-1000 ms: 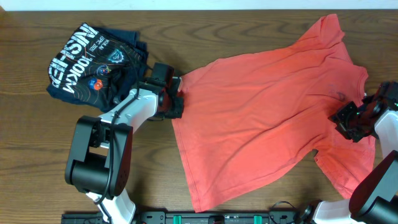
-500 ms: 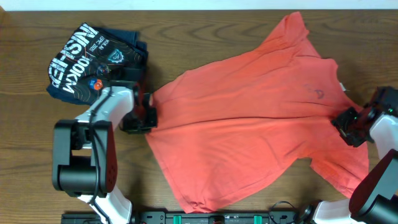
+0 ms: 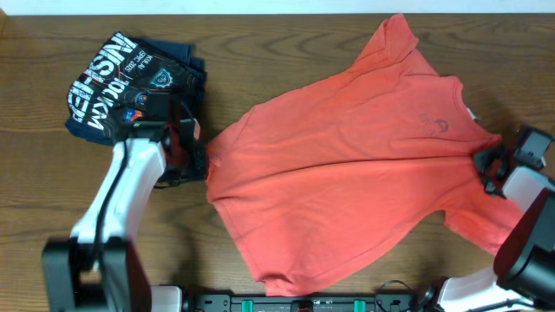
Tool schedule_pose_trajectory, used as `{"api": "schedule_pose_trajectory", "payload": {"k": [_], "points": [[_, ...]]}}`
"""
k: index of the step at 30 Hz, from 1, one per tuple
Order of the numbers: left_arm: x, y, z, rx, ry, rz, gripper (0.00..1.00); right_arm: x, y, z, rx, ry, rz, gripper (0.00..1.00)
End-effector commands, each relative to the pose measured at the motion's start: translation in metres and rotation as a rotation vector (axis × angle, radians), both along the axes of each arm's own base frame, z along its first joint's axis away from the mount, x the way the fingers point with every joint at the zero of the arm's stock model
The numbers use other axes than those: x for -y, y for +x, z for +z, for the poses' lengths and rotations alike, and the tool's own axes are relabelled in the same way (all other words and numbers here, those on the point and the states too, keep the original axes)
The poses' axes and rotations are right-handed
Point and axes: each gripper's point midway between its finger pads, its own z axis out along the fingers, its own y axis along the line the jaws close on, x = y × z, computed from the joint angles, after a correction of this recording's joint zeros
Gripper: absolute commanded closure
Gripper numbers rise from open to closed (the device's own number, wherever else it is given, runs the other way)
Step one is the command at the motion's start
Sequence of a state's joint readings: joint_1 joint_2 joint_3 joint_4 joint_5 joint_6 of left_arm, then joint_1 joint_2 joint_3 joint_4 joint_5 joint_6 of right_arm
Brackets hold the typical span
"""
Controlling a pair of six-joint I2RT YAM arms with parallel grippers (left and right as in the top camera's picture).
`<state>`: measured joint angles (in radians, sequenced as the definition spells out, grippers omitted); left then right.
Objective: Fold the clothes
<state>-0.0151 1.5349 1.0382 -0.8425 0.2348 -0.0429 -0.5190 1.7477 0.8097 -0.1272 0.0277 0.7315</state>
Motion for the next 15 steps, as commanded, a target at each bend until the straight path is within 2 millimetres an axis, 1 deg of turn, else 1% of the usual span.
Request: {"api": "schedule_pose_trajectory", "payload": {"k": [1,3,5,7,10,12,13,14,15], "points": [[0.013,0.002,0.031,0.102,-0.077,-0.022,0.57,0.025,-0.017,-0.024,-0.111,-0.011,-0.106,0.94],[0.021,0.003,0.046,0.156,-0.123,-0.036,0.55,0.045,-0.003,-0.002,-0.077,-0.034,-0.132,0.93],[0.028,0.003,0.055,0.184,-0.151,-0.055,0.54,0.066,0.01,0.022,-0.047,-0.065,-0.143,0.91],[0.037,0.002,0.057,0.197,-0.156,-0.093,0.53,0.09,0.019,0.053,-0.036,-0.099,-0.134,0.89],[0.054,0.001,0.053,0.203,-0.15,-0.198,0.51,0.112,0.022,0.094,-0.031,-0.101,-0.143,0.88],[0.068,0.003,0.048,0.207,-0.146,-0.256,0.51,0.109,0.034,0.117,0.003,-0.072,-0.032,0.85],[0.071,0.004,0.045,0.207,-0.132,-0.271,0.51,0.102,0.04,0.126,0.017,-0.049,0.04,0.83],[0.074,0.006,0.041,0.205,-0.115,-0.285,0.51,0.093,0.041,0.131,0.021,-0.006,0.091,0.82],[0.078,0.007,0.039,0.204,-0.111,-0.299,0.51,0.084,0.037,0.131,0.002,0.036,0.102,0.81]]}}
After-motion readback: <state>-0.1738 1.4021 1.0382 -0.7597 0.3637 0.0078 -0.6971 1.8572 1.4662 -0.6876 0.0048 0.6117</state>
